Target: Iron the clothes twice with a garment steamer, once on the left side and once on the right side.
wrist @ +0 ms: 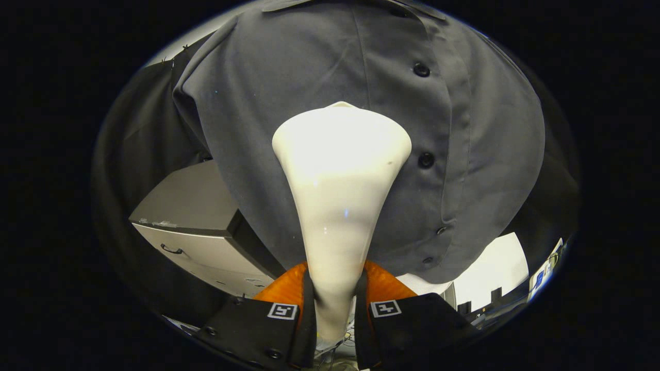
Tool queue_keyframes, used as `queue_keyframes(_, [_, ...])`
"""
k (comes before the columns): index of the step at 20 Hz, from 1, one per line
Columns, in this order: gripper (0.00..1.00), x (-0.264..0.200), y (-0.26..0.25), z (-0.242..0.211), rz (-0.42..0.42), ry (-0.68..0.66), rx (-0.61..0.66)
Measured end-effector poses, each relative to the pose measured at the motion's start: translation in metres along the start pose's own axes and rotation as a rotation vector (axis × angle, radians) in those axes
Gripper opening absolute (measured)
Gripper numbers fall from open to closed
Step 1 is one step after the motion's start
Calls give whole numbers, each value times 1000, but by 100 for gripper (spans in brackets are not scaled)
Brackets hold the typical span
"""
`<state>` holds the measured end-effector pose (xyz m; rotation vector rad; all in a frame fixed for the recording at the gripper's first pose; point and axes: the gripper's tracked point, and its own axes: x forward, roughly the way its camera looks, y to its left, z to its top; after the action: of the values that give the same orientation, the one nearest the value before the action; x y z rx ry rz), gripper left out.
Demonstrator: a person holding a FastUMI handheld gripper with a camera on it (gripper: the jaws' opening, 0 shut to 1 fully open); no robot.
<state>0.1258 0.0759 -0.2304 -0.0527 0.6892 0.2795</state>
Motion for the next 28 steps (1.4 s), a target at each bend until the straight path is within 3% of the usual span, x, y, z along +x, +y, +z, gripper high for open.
queue_keyframes(28, [38,47,-24,-135,-28,253,43])
